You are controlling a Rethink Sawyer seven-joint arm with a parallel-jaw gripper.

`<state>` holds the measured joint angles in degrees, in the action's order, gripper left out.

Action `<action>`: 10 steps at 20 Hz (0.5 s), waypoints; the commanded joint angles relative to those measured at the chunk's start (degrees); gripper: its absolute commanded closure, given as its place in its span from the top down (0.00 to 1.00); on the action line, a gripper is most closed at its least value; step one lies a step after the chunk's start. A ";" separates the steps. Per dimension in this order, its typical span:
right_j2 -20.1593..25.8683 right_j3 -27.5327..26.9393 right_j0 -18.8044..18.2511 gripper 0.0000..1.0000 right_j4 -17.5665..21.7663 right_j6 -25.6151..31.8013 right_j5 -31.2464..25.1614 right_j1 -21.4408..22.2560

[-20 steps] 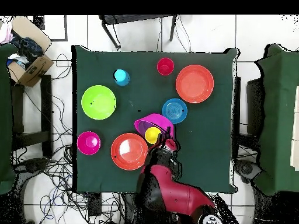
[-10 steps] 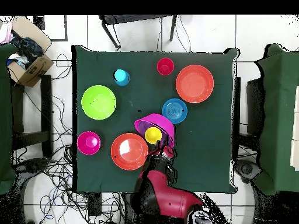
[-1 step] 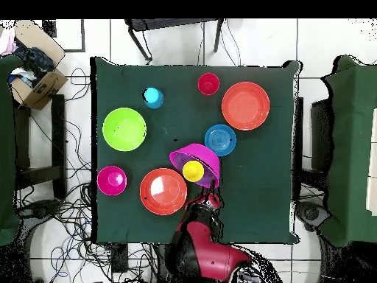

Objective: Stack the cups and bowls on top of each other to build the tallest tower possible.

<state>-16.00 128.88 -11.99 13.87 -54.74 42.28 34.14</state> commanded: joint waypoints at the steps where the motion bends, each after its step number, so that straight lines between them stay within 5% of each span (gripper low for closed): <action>1: 0.04 -3.43 2.26 1.00 -1.13 -12.31 3.36 -4.49; 10: -1.80 -5.73 4.69 1.00 -2.10 -14.37 6.63 -7.72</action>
<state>-19.21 128.80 -9.37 13.86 -58.64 45.09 31.02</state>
